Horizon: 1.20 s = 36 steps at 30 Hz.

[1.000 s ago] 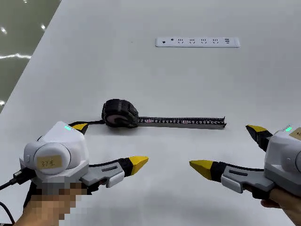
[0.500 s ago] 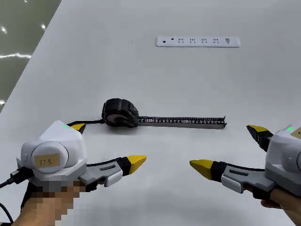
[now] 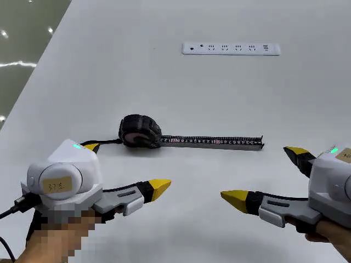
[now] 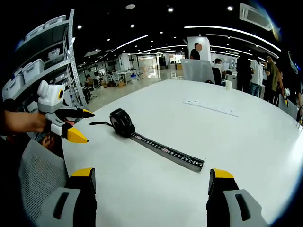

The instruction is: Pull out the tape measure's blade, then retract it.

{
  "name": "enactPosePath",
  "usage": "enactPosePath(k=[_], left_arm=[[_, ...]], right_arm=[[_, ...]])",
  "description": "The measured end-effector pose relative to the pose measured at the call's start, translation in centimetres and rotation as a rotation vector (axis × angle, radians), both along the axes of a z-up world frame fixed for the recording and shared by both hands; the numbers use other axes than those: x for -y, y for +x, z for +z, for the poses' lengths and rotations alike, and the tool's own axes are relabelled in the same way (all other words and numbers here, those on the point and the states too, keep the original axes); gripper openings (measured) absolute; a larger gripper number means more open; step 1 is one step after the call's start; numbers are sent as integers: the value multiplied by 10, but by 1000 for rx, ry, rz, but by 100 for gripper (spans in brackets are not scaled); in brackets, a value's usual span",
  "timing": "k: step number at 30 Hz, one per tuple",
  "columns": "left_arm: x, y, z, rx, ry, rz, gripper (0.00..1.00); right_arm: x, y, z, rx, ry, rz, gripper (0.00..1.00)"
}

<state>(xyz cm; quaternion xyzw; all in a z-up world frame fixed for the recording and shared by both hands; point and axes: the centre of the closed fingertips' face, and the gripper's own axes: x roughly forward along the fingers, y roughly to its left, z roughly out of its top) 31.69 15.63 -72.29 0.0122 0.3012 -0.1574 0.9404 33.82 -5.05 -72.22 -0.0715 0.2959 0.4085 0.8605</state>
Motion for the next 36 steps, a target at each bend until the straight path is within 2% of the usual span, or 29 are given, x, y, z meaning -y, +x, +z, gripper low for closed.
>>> enactPosePath(k=[18,27,36], left_arm=[[-6,14,-4,-12,-1,54,98],[-13,23,-3,-6,1,100,97],[-19,34,-3,3,3,135,95]], right_arm=[[6,7,-10,-28,-10,109,97],[10,9,-14,-31,-15,178,90],[15,20,-21,-24,-32,233,82]])
